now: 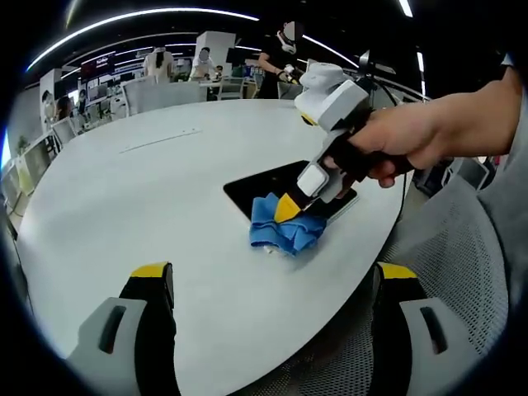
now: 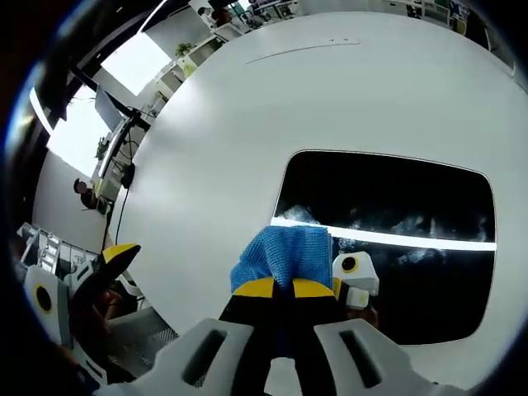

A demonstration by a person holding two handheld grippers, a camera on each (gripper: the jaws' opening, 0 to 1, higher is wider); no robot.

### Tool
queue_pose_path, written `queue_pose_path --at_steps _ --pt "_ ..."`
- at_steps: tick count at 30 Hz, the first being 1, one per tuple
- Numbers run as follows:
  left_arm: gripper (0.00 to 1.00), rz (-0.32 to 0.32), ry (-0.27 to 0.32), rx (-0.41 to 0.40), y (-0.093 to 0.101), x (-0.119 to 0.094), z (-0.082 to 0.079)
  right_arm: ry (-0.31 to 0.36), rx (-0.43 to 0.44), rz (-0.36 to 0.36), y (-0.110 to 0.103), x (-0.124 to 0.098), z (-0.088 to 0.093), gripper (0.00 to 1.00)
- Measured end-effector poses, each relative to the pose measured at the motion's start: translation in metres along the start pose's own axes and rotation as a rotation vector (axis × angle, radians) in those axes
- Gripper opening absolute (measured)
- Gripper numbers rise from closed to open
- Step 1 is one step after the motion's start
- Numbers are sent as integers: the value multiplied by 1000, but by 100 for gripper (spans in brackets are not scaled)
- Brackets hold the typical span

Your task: Wipe the mirror surface with the cleaning cloth until all visible marks leave the cleaned area.

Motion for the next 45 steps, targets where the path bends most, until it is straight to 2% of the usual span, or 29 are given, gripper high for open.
queue_pose_path --at_steps 12,31,45 --pt "99 3 -2 -3 1 0 1 14 -43 19 2 6 -21 0" --pt "99 10 -9 -14 -1 2 3 27 -128 67 12 18 -67 0" --pt "99 12 -17 -19 0 2 4 34 -146 84 21 28 -100 0"
Point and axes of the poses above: the point that each gripper's makers call its tool centre point, and the gripper's own axes: x roughly forward along the fingers, y roughly to its right, z roughly out of its underside, the point moved 2 cm from there along -x, roughly backward along the fingers, and after that the axes turned 4 degrees about z, right-handed, at the moved point
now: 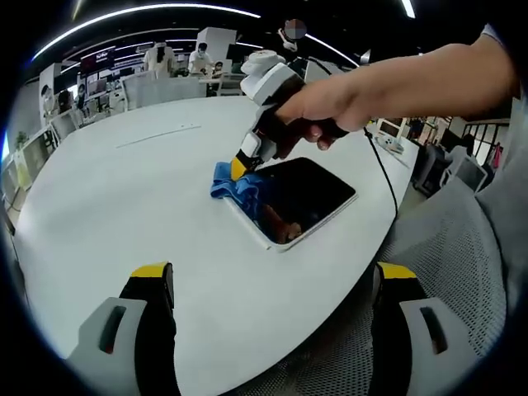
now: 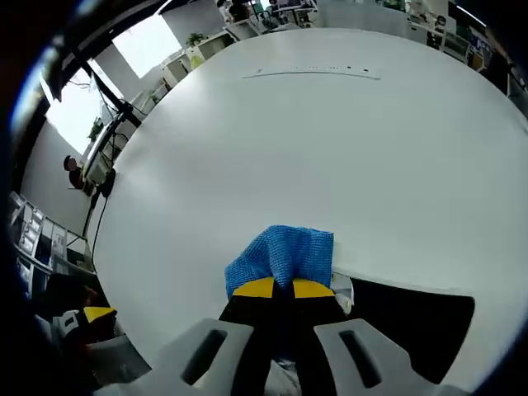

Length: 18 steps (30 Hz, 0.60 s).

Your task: Wipe the mirror surface with the cleaning cloth until all visible marks leave the cleaned area.

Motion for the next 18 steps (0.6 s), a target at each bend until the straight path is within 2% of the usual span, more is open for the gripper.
queue_pose_path --at_steps 6,18 --pt "99 0 -1 -1 0 0 0 -3 -12 5 2 4 -7 0" --pt "99 -6 -3 -3 -1 0 0 8 -12 -26 4 4 -6 0"
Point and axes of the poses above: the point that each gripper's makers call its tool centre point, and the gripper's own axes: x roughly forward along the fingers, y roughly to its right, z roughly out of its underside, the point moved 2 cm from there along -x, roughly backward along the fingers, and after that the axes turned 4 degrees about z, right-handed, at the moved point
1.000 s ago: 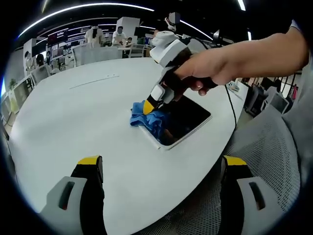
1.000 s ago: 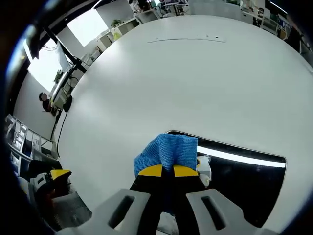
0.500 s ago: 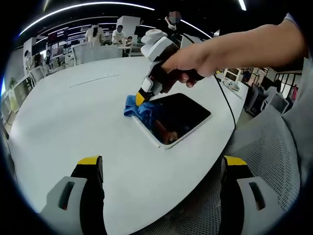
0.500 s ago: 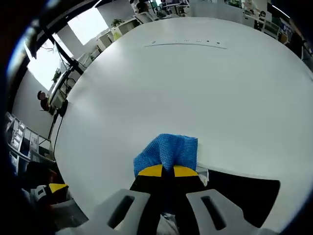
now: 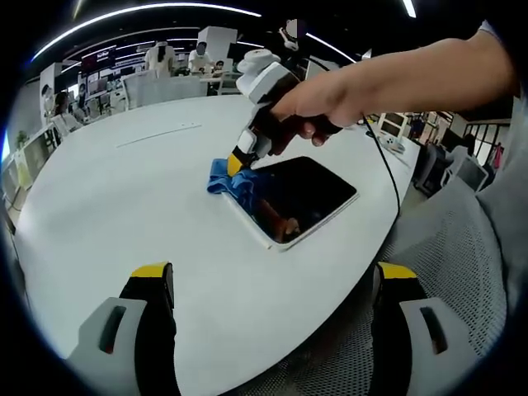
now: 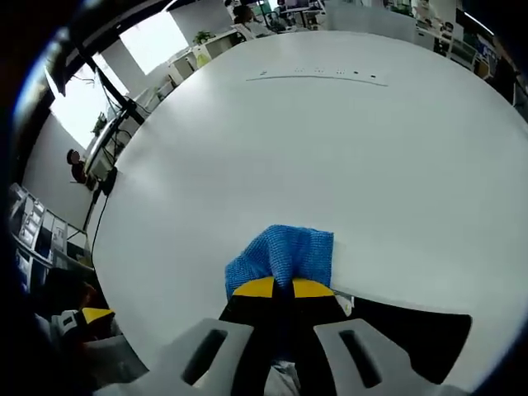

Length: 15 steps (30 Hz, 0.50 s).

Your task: Wipe the mirror surface with the cleaning cloth until all visible marks leave the cleaned area.

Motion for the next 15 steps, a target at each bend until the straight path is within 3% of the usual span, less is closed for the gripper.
queue_pose_path --at_steps 15 --pt "99 -2 2 3 0 0 0 -2 23 6 12 -5 6 0"
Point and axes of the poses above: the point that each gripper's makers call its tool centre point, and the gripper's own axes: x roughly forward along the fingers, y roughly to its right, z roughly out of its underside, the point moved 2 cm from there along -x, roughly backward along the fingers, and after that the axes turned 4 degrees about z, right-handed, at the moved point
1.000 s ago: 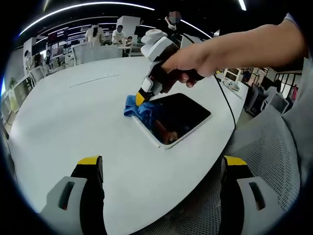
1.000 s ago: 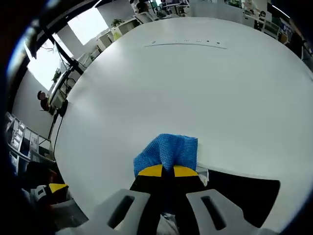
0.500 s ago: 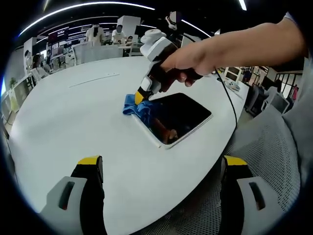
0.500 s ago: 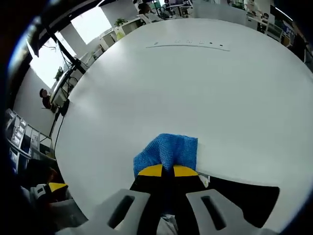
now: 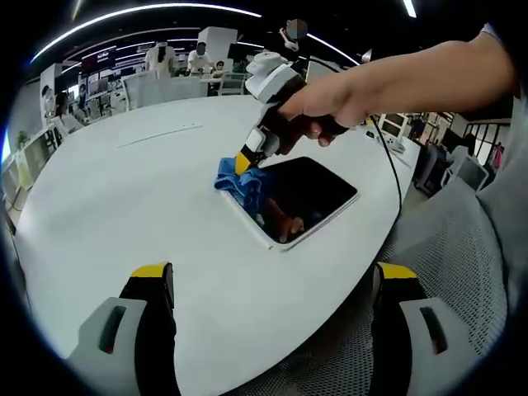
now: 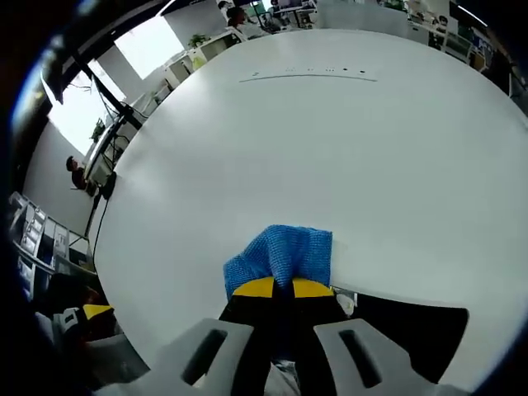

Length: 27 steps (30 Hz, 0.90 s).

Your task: Wipe the mirror surface with the cleaning cloth until all visible marks leave the cleaned area.

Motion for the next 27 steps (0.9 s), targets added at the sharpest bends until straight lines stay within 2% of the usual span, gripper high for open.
queue_pose_path --at_steps 15,27 --pt "99 0 2 1 0 0 -1 -2 5 21 14 -6 5 0" --pt "99 -2 2 1 -1 0 0 -20 20 47 38 -14 10 0"
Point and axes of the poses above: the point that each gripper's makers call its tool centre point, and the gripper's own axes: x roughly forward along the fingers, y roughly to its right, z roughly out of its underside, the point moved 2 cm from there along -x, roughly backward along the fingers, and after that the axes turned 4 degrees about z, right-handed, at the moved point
